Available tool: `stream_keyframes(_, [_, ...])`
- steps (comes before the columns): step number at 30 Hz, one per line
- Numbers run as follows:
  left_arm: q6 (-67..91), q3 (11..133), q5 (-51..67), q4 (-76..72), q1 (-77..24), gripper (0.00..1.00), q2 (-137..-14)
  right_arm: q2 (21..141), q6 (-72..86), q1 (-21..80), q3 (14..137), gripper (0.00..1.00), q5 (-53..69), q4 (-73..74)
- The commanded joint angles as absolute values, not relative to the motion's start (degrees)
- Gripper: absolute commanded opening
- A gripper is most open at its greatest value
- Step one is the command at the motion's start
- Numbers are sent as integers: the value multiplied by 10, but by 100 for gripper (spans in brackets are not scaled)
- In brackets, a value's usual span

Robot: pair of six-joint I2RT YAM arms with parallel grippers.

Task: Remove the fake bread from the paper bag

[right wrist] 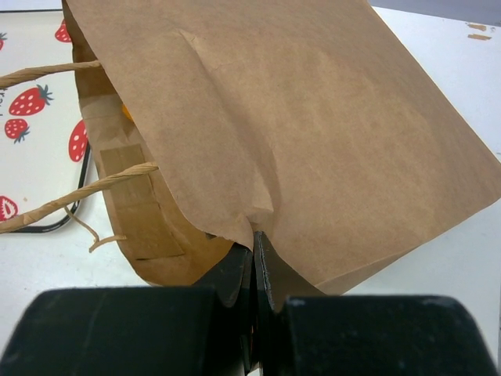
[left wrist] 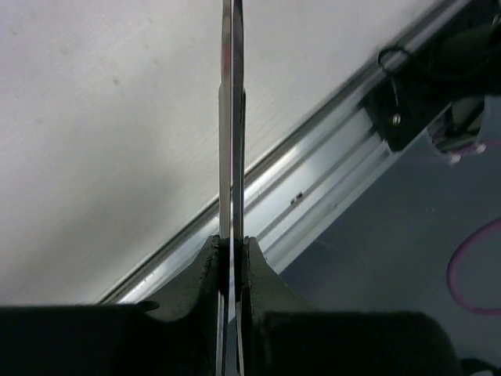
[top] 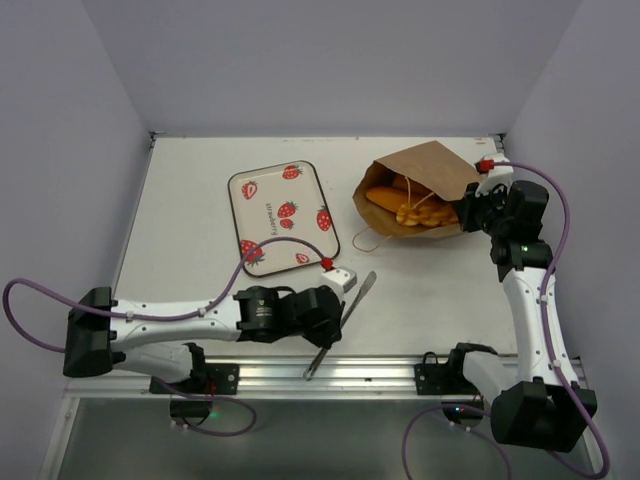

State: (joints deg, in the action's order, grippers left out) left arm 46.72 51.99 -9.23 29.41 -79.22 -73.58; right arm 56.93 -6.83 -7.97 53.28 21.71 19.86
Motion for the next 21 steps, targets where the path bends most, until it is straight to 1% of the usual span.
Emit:
stream_keyframes(1, [441, 559, -102, 254, -731, 13, -705, 555, -67, -82, 536, 0, 252, 178])
stream_keyframes(2, [429, 562, -83, 226, -716, 16, -696, 554, -72, -82, 536, 0, 254, 180])
stream_keyframes(3, [423, 564, -74, 210, -706, 21, -692, 553, -76, -81, 536, 0, 256, 181])
stream_keyframes(6, [406, 578, -41, 158, -666, 32, -682, 553, -86, -82, 535, 0, 271, 185])
stream_keyframes(10, [402, 610, 26, 129, -608, 36, -706, 555, -89, -82, 536, 0, 280, 183])
stream_keyframes(13, [406, 632, 80, 119, -584, 40, -747, 554, -89, -81, 535, 0, 280, 184])
stream_keyframes(14, [410, 636, 87, 119, -578, 43, -755, 553, -89, -82, 534, 0, 280, 184])
stream_keyframes(17, [419, 642, 112, 116, -556, 43, -776, 549, -91, -81, 532, 0, 279, 183])
stream_keyframes(21, [430, 635, 132, 108, -528, 47, -783, 547, -92, -81, 531, 0, 280, 183])
